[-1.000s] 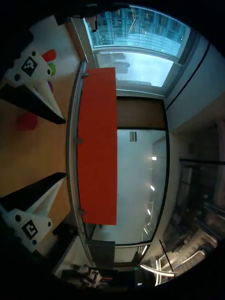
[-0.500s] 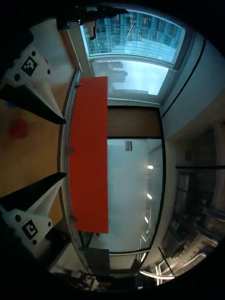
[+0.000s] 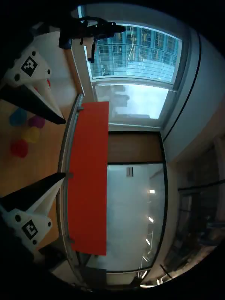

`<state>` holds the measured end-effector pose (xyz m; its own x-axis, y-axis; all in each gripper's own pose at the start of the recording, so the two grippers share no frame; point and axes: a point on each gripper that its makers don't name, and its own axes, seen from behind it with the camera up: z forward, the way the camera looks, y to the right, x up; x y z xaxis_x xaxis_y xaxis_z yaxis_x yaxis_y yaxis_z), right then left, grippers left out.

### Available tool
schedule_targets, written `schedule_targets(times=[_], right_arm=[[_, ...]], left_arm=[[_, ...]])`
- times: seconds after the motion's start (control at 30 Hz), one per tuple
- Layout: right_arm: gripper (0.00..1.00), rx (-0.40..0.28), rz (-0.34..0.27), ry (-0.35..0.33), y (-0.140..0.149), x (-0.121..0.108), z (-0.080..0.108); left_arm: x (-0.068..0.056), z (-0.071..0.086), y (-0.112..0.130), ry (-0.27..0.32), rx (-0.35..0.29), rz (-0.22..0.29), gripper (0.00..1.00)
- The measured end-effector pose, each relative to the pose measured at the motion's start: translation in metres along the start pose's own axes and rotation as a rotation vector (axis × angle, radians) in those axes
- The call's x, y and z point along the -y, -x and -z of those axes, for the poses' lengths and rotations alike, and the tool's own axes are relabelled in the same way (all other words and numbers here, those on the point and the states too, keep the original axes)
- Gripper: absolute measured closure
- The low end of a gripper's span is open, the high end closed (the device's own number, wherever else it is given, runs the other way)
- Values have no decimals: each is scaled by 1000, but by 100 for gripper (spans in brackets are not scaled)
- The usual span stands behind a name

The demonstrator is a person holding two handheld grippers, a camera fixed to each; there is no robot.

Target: Pour water

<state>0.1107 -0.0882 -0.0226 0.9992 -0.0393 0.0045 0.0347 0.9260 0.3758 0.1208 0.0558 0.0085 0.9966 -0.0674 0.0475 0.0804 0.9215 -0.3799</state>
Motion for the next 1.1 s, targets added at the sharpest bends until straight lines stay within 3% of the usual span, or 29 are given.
schedule_targets(times=[0.3,0.57,1.1], right_arm=[[0,22,25,-104,3,25,-1],[0,89,53,-188,18,44,-1],[0,215,127,-272,63,62,3]], left_arm=[[-10,-1,7,64,45,-34,0],[-23,-1,24,134,113,-82,0],[-31,-7,62,199,215,-111,0]])
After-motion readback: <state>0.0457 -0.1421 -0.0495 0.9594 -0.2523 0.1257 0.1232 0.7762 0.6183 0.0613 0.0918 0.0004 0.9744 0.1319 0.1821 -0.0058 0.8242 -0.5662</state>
